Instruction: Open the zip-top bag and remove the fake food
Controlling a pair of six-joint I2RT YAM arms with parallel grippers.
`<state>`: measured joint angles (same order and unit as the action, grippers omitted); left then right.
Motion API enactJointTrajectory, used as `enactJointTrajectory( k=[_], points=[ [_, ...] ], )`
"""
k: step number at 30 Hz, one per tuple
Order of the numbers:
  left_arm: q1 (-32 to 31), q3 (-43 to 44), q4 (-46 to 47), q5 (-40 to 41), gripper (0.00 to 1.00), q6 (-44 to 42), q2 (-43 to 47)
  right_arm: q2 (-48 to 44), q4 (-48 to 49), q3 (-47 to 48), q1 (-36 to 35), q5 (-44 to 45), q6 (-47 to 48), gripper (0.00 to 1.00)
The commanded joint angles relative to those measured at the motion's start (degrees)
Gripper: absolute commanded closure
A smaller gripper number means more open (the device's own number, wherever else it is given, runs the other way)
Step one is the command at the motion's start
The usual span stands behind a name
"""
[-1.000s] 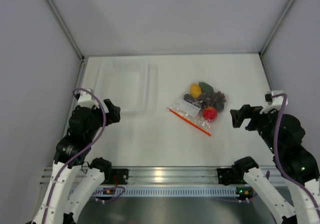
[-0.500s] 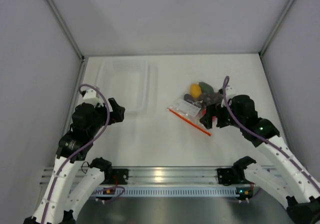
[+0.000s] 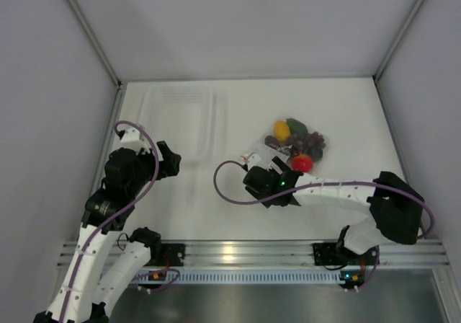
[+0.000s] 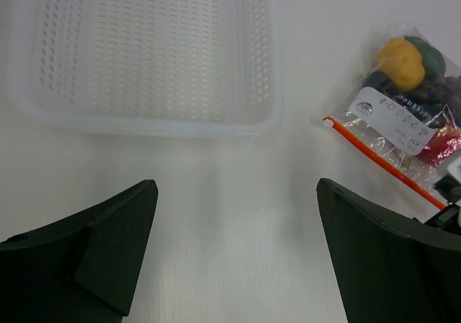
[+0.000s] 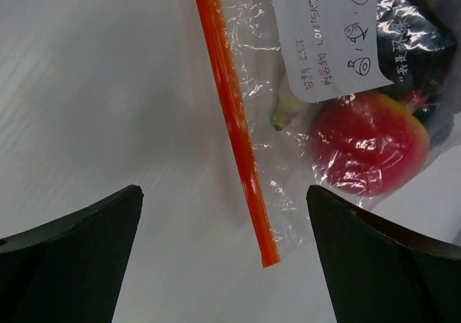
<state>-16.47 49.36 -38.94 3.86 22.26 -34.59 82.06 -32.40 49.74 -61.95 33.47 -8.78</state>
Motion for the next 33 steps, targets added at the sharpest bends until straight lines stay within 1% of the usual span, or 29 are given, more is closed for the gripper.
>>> enactJointTrajectory(
  k=[1, 4, 5, 7, 8, 9, 11, 13, 14, 15, 16, 19, 20, 22, 23, 25, 26, 27, 29, 30, 31, 32, 33],
  points=[
    [0.21, -0.23, 3.34, -0.17, 0.02, -0.82, 1.19, 4.85, 4.88, 0.98, -1.24, 12.93, 4.72, 0.01],
    [0.12, -0.23, 3.34, 0.01, 0.01, -0.82, 1.37, 8.11, 8.31, -0.07, -1.24, 14.25, 5.96, 0.01],
    [0.03, -0.23, 3.34, 0.01, 0.01, -0.82, 1.37, 8.55, 10.06, -0.34, -1.24, 16.77, 5.96, 0.01],
    [0.03, -0.23, 3.34, -0.08, 0.01, -0.82, 1.28, 10.30, 11.65, -0.95, -1.33, 19.16, 6.66, 0.01],
    [0.03, -0.15, 3.34, -0.17, 0.01, -0.82, 1.19, 10.92, 12.97, -1.30, -1.33, 22.65, 7.36, 0.01],
    [0.03, -0.15, 3.43, -0.25, 0.02, -0.90, 1.19, 12.75, 14.89, -1.39, -1.33, 23.82, 7.89, 0.03],
    [0.03, -0.15, 3.34, -0.17, 0.01, -0.90, 1.45, 14.70, 16.40, -1.13, -1.24, 25.75, 10.42, 0.12],
    [0.03, -0.15, 3.43, -0.17, 0.01, -0.90, 1.54, 16.81, 18.07, -0.61, -1.24, 26.82, 11.40, 0.16],
    [0.03, -0.23, 3.43, -0.25, 0.01, -0.90, 1.45, 17.42, 18.60, -0.43, -1.24, 27.86, 11.67, 0.24],
    [0.03, -0.15, 3.34, -0.17, 0.01, -0.99, 1.54, 18.21, 18.60, -0.08, -1.33, 28.74, 11.50, 0.30],
    [0.03, -0.23, 3.34, -0.17, 0.02, -0.90, 1.37, 18.31, 18.52, 0.36, -1.33, 28.93, 11.41, 0.44],
    [-0.14, -0.23, 3.43, -0.34, 0.01, -0.99, 1.45, 17.52, 19.04, 0.28, -1.76, 31.56, 10.45, 0.63],
    [-0.14, -0.23, 3.34, -0.34, 0.01, -1.08, 1.54, 16.82, 19.22, 0.01, -1.94, 32.44, 10.36, 0.74],
    [-0.23, -0.23, 3.43, -0.08, 0.01, -0.99, 1.54, 14.80, 19.22, -0.25, -2.21, 32.44, 10.44, 0.85],
    [-0.23, -0.23, 3.34, 0.10, 0.01, -0.99, 1.54, 14.01, 18.44, -0.25, -2.21, 32.53, 10.53, 0.93],
    [-0.23, -0.15, 3.43, -0.16, 0.01, -0.99, 1.54, 10.85, 17.03, 0.36, -2.64, 32.36, 10.19, 1.00],
    [-0.23, -0.06, 3.52, -0.43, 0.01, -1.08, 1.37, 9.71, 14.15, 0.80, -2.99, 32.36, 9.75, 1.00],
    [-0.23, 0.03, 3.78, -0.69, 0.01, -1.34, 1.19, 6.65, 12.64, 1.24, -3.87, 31.92, 9.39, 1.00],
    [-0.23, 0.73, 3.87, -2.53, 0.01, -1.78, 0.49, 3.21, 9.04, 3.43, -4.84, 28.59, 9.22, 1.00],
    [-0.23, 1.08, 4.04, -3.58, 0.01, -2.39, 0.31, -0.03, 4.59, 5.53, -5.54, 26.75, 9.22, 1.00],
    [-0.23, 1.52, 4.22, -5.77, 0.01, -2.48, 0.14, -1.80, 2.28, 6.68, -5.81, 23.77, 6.95, 1.00],
    [-0.23, 2.13, 5.00, -9.97, 0.01, -2.75, -0.56, -3.47, 0.26, 7.91, -6.07, 21.83, 6.67, 1.00],
    [-0.23, 3.45, 5.62, -12.62, 0.01, -2.92, -1.00, -6.71, -3.77, 10.10, -6.25, 19.63, 6.75, 1.00]
  ],
)
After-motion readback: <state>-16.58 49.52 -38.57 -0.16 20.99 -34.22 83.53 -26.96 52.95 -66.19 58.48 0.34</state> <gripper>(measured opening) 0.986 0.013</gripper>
